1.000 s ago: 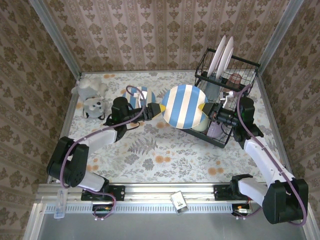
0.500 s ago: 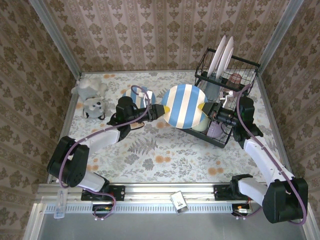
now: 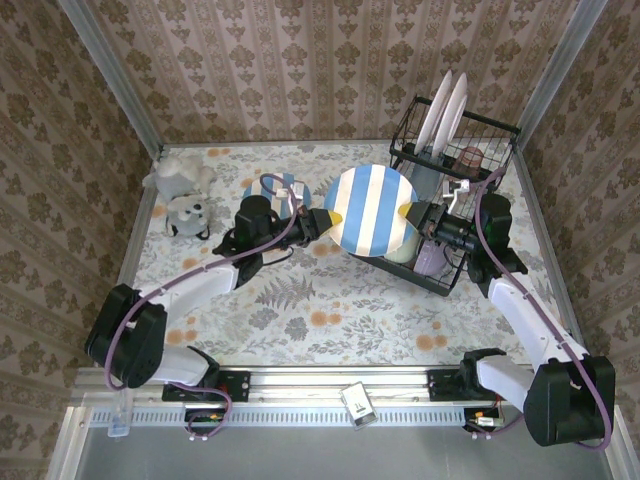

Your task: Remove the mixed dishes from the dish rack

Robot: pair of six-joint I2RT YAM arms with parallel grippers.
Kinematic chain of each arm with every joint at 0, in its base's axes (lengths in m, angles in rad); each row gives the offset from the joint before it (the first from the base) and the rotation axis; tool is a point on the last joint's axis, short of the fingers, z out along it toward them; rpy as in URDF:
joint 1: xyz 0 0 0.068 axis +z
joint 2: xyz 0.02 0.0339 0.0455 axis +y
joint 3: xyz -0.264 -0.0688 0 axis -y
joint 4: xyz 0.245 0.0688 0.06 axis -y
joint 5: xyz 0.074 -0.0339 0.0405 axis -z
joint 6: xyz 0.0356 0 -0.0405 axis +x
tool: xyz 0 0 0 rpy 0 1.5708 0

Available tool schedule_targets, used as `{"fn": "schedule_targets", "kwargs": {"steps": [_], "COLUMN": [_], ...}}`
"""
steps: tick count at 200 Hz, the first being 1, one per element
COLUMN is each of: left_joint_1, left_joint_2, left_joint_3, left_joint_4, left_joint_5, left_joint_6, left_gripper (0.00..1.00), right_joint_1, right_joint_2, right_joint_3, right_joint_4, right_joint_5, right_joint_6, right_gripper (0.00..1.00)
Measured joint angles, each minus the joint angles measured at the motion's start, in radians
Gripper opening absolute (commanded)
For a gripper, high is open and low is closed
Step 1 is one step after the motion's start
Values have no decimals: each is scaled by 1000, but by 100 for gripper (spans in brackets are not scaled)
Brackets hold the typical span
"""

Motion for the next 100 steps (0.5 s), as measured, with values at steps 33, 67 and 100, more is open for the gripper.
{"fn": "schedule_targets", "kwargs": {"steps": [33, 67, 100], "left_joint_1": [-3, 79, 236], "left_joint_2": [-11, -61, -163], "left_joint_3": [-2, -3, -3], "left_joint_4": [-34, -67, -152], "left_joint_5": [-49, -77, -100], "left_joint_6": [0, 0, 5], "left_gripper": [0, 0, 0], "right_joint_1": [2, 7, 35], "right_joint_2": [-40, -132, -154], "right_joint_3": [-15, -18, -2], "right_joint_4": [19, 3, -84], "right_joint_5": [-2, -2, 2], "right_joint_6": [10, -19, -74], "right_gripper": [100, 100, 100]}}
